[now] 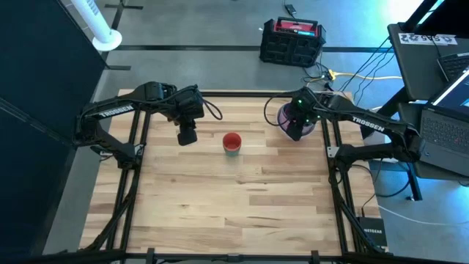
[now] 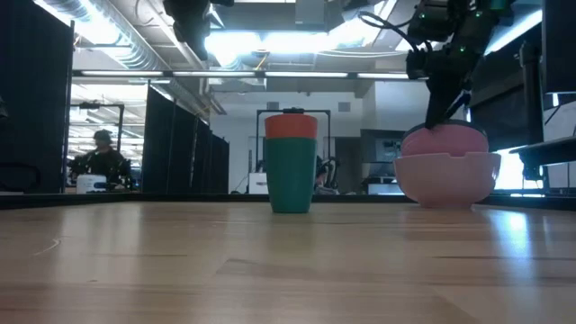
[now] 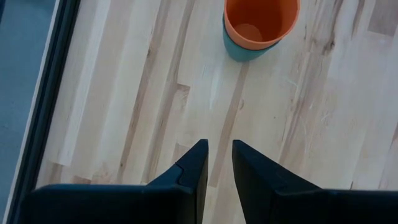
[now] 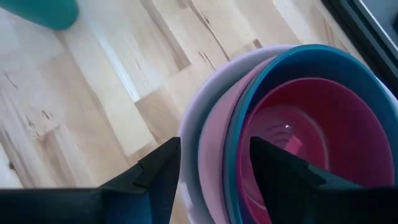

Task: Nest bowls inside each other
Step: Move the stacked of bowls beside the stacked of cup

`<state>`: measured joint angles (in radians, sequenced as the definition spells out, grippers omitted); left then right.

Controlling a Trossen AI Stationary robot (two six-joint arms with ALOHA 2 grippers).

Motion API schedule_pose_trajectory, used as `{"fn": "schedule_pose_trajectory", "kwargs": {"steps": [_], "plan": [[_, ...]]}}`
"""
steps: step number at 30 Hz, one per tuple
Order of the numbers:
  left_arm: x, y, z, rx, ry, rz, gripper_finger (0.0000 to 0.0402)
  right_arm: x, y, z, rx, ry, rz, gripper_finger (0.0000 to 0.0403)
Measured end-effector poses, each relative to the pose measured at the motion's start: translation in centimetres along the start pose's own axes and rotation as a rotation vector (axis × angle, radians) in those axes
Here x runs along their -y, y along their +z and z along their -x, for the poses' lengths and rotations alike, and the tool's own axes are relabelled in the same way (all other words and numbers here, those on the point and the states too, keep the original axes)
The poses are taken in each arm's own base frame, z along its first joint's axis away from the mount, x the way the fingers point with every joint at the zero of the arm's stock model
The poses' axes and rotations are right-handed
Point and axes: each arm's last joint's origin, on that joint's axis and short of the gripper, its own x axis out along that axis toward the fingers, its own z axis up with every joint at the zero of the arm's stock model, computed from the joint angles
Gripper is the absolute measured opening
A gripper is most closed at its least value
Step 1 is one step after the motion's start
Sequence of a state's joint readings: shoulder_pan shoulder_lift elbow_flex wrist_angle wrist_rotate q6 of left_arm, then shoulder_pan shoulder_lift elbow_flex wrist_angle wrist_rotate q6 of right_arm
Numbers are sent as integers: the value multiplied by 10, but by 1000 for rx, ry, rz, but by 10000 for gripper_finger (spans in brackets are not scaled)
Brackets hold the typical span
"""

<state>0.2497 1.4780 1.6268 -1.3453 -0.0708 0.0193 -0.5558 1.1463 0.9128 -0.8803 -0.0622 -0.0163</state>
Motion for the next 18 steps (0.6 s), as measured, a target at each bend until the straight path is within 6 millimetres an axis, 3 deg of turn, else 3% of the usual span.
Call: {"fn": "schedule_pose_trajectory", "kwargs": {"steps": [9,18], "plan": [[0,0,0,0,0,0,56,-17,1,-3,11,30,39,182],[0,0,0,0,0,3,56,-17,-9,-14,-28,31,11,182]]}}
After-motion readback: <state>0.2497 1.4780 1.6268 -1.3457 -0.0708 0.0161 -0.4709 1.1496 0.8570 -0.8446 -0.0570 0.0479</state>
